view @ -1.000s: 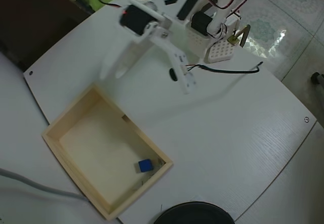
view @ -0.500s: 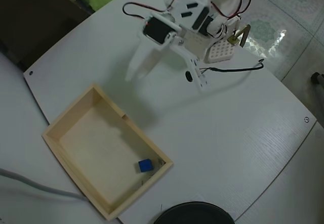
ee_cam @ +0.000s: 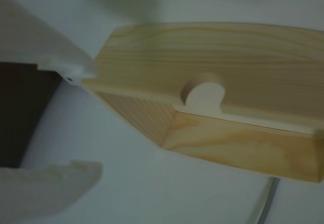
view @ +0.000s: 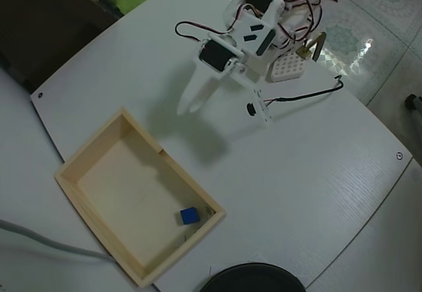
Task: Pick up the small blue cube and put it into the box
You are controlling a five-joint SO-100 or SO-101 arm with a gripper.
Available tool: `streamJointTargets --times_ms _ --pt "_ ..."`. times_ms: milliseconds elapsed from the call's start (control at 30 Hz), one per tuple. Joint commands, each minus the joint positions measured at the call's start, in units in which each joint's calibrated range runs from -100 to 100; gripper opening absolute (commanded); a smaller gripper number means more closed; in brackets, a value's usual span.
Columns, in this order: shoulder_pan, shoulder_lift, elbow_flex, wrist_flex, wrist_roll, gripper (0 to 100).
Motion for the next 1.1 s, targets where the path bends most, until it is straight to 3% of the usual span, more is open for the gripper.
streamJointTargets --times_ms 0,367,1067 --pt "0.3 -2.9 2.6 -0.2 -0.1 16" --pt "0.9 -3.0 10.4 0.2 -1.4 16" --pt "2.3 -3.0 11.0 0.1 -2.3 16"
